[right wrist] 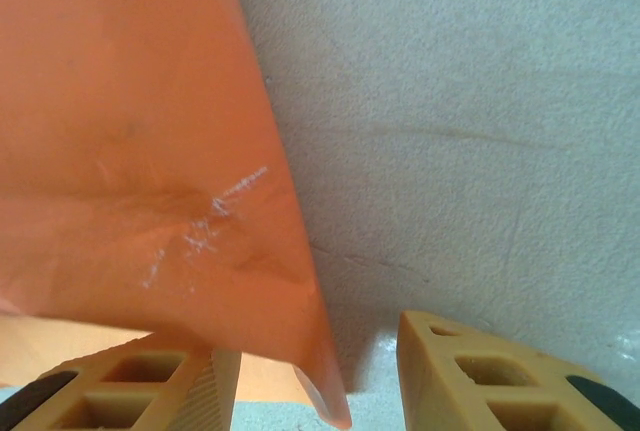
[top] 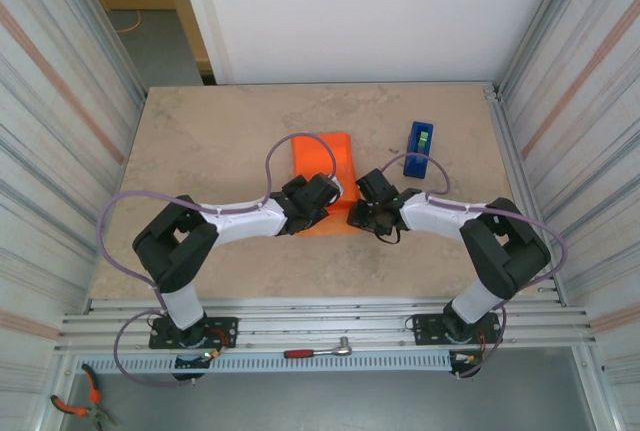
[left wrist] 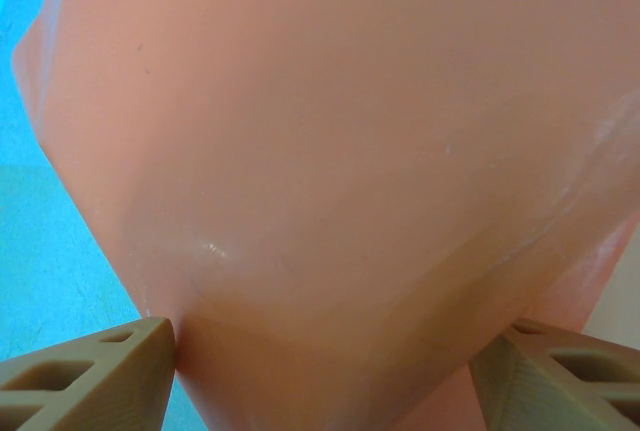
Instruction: Wrap the gift box in paper
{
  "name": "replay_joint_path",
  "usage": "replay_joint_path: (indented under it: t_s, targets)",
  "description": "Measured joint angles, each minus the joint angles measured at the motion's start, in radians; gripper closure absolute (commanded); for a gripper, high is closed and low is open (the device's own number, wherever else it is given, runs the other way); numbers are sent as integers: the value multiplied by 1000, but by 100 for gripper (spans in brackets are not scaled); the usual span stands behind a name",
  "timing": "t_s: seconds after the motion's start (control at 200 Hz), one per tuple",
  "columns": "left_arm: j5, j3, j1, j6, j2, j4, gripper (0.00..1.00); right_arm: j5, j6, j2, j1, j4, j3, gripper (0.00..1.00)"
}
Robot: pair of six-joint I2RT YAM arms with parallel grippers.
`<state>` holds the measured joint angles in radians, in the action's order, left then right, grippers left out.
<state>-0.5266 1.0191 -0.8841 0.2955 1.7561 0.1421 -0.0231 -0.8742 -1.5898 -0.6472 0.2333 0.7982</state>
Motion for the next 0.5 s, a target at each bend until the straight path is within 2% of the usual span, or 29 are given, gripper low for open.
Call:
replay_joint_path:
  t_s: [0.155,0.281,0.346,0.501]
  targets:
    - [0,0,0,0,0,0,24,3,-8,8,-5,-5,-16,65]
    - [0,0,0,0,0,0,24,2,-19,8,-17,-8,-23,91]
    - [0,0,0,0,0,0,24,-1,-25,8,-22,-12,-25,100]
    - [0,0,0,0,0,-1,24,-13,-34,28,-23,-24,-27,100]
